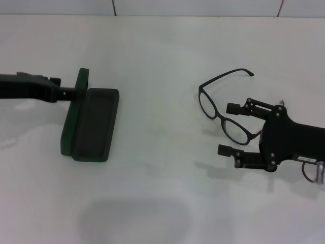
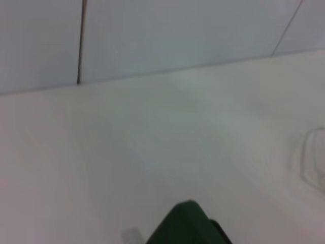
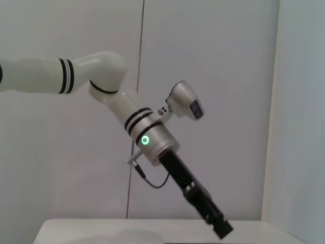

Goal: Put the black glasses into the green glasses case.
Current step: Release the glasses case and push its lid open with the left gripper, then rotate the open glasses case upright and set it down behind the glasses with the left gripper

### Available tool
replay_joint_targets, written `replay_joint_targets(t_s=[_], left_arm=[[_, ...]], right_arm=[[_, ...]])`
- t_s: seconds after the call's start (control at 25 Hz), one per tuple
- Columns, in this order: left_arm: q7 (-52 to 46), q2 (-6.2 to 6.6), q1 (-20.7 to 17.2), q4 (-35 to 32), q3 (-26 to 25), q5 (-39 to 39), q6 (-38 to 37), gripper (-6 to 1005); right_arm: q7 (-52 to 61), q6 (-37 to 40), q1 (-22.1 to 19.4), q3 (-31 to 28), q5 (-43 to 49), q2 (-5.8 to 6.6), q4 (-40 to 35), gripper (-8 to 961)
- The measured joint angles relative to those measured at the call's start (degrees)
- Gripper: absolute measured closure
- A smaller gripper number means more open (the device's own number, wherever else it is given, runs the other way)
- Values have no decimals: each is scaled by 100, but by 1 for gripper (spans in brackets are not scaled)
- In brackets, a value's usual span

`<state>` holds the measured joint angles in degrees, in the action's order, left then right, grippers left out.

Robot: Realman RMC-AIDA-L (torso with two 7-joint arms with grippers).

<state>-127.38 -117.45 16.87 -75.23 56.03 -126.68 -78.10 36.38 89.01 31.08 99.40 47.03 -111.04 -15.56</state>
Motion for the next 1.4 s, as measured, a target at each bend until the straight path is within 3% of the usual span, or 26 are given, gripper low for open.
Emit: replay_joint_targets(t_s=[0.24,0.68,0.92,1.04,1.24,1.4], left_arm=[[-166,-189,150,-27,55,-705,-99,186],[-913,-174,574,-22,238,-1476,-258,192],[-941,-179,682,-110,242,-1709,-390,416],[-920,-177,710,-135,281,-1863,-391,656],[-791,-148,736,-322,363,-1902,-393,794],[-189,-192,951,-393,522,-1818,-321,793]], right_arm=[[0,0,18,0,10,9,-5,173],[-152,3,-26,0,10,8,-3,180],[-184,9,-42,8,8,5,28,184],[-222,33,-49,28,65,4,38,186],[-237,72,-120,14,283,-1,-15,189],[-277,73,-128,24,309,-29,-22,191]])
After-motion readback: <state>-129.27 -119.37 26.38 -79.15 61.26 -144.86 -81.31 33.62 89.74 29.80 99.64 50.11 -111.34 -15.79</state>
